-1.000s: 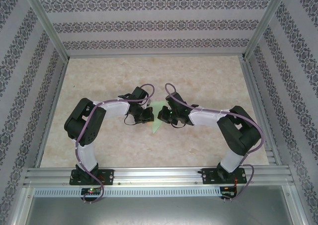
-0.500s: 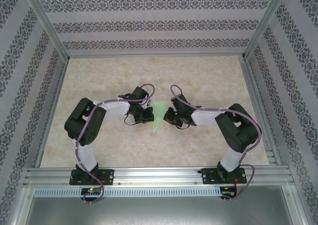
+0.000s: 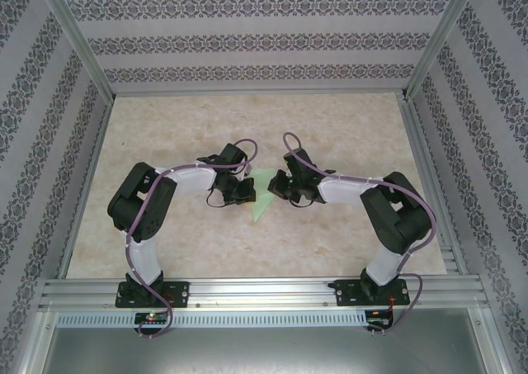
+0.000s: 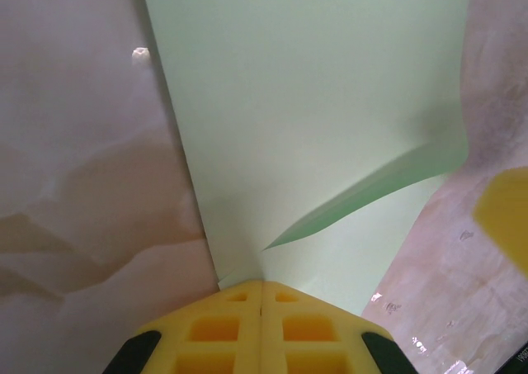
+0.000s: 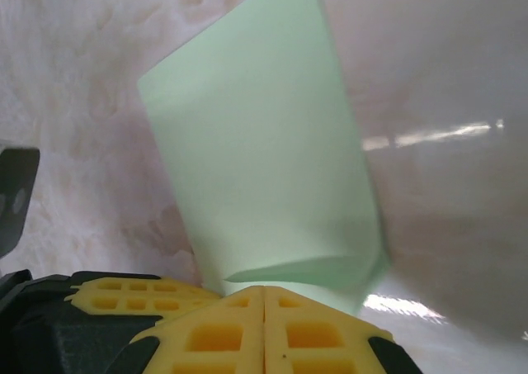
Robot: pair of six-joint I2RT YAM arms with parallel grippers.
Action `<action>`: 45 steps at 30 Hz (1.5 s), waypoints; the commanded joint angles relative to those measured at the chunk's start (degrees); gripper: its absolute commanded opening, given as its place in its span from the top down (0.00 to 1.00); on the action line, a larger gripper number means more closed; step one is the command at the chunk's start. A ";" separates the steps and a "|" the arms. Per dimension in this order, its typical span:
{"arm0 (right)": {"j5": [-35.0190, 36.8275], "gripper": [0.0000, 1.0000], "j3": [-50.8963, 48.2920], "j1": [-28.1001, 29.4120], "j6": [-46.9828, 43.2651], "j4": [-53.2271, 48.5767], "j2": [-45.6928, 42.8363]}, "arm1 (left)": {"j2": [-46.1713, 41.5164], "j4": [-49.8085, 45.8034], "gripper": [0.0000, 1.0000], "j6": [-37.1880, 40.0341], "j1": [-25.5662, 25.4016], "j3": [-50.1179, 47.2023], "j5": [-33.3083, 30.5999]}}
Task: Fold a paper plane with a square sheet of paper (pick it up from the middle)
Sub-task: Third fold the triangle at the center of the table.
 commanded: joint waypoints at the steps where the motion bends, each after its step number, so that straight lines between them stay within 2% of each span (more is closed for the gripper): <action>1: -1.44 0.93 2.05 0.13 -0.92 0.23 3.16 | 2.82 -3.36 1.00 1.61 -0.38 -0.34 -6.20; 10: 1.99 0.94 -7.33 -5.12 4.98 10.00 2.69 | 2.70 -3.06 1.00 0.91 -0.31 -1.53 -6.62; 14: 2.29 0.94 -9.27 -6.39 4.78 11.53 -0.94 | 2.65 -3.06 1.00 0.90 -0.32 -1.47 -6.53; 21: 2.06 0.93 -7.26 -3.03 0.99 6.76 -7.05 | 2.69 -3.00 1.00 1.18 -0.40 -0.34 -5.94; 27: -0.49 0.94 -5.80 1.62 2.37 7.98 -1.87 | 2.63 -3.17 1.00 1.69 -0.40 0.76 -5.03; 35: -0.93 0.95 -4.95 2.19 4.11 8.48 3.15 | -0.04 -2.86 1.00 1.87 -0.42 2.28 -3.21; 42: 0.60 0.95 -5.92 2.05 5.63 7.93 3.34 | -8.78 5.55 0.89 -4.59 -0.58 -3.95 1.72; 45: 1.23 0.95 -5.93 2.08 6.24 7.64 3.31 | -11.46 10.39 0.88 -8.00 -1.22 -7.71 4.35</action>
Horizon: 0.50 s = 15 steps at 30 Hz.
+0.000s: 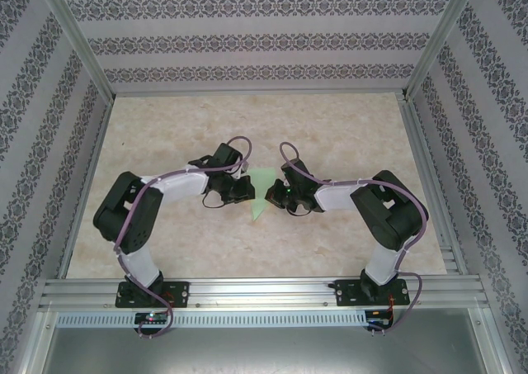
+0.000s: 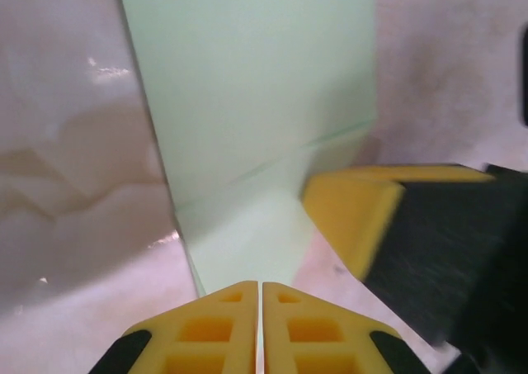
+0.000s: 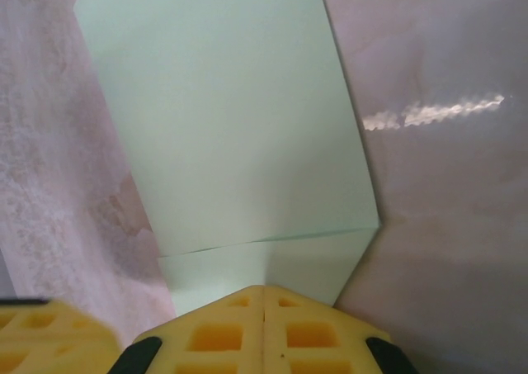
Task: Fold a paper plane with a square sheet of paper (pick it up from the middle)
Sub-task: Third fold the triangle at the center of the table.
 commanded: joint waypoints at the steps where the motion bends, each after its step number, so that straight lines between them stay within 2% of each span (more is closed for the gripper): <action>1: 2.57 0.95 -0.35 0.01 1.57 -1.30 1.39 | -3.22 8.66 0.88 -5.78 -1.33 -3.63 4.57; 7: 2.93 0.95 -0.39 -0.07 2.37 -1.40 1.58 | -2.38 15.44 0.91 -10.48 -4.15 -7.73 5.76; 15: 2.93 0.96 -0.22 -0.05 2.45 -2.14 1.83 | -0.08 16.26 0.96 -10.88 -5.07 -9.54 3.69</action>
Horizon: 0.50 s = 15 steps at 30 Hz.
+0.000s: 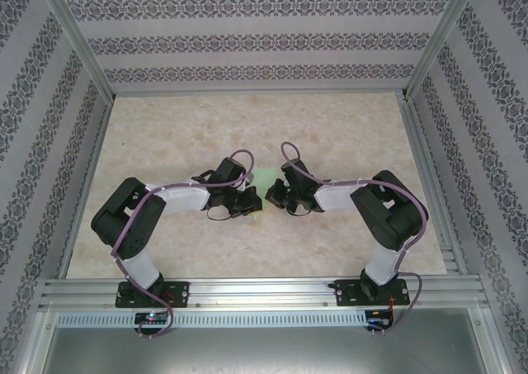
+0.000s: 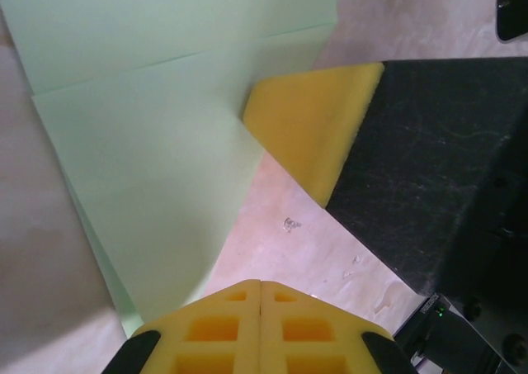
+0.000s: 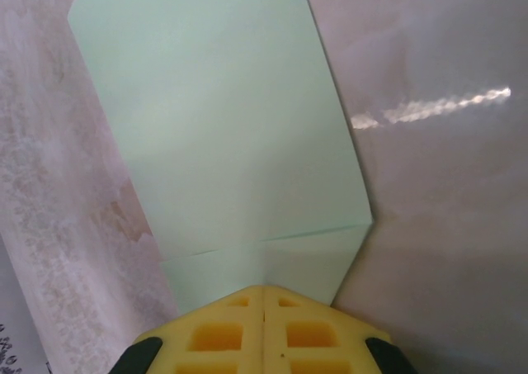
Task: Fold a paper plane with a square sheet of paper (pick it up from the middle)
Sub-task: Third fold the triangle at the center of the table.
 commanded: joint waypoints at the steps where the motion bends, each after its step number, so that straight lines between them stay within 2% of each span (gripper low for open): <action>1: 2.73 0.96 -0.22 -0.18 0.48 -2.20 1.81 | 0.95 2.23 0.96 -0.60 -0.54 -0.96 -1.10; 15: 3.26 0.96 -1.00 -0.92 0.15 -2.85 1.74 | 1.46 -2.31 0.98 2.28 -0.53 -2.74 -6.78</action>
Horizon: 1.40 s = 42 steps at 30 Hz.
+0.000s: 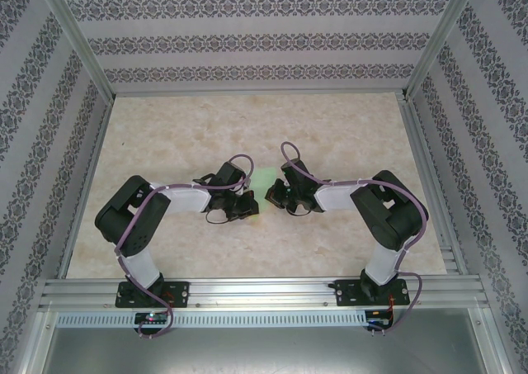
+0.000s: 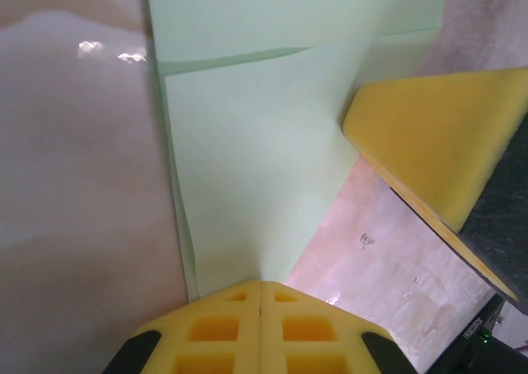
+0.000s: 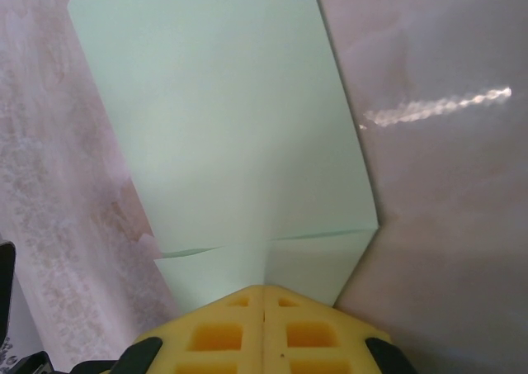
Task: Fold a paper plane with a square sheet of paper (pick it up from the middle)
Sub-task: Third fold the triangle at the center of the table.
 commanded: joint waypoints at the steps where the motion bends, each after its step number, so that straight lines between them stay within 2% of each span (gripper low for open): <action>1: 3.32 0.96 -1.11 -1.00 0.16 -2.77 1.72 | -0.38 -2.18 0.98 1.59 -0.49 -1.60 -3.24; 8: 2.45 0.96 -0.45 -1.35 -1.57 -2.12 1.21 | -2.40 -1.51 0.99 0.76 -0.49 -5.13 -3.72; 16: -1.90 0.95 -0.15 0.69 -7.46 4.17 -2.79 | -2.34 -0.64 1.00 0.09 -0.51 -6.49 -3.92; 26: -1.96 0.95 -0.80 4.47 -3.62 5.75 0.58 | -2.24 0.42 1.00 -0.46 -0.50 -7.23 -4.01; 36: -2.32 0.96 -2.57 5.10 -1.68 7.69 1.63 | -2.42 0.18 1.00 -0.61 -0.50 -7.24 -4.20; 42: -1.91 0.95 -2.20 4.45 -3.67 6.09 2.02 | -2.60 -1.32 1.00 -0.46 -0.52 -7.14 -4.65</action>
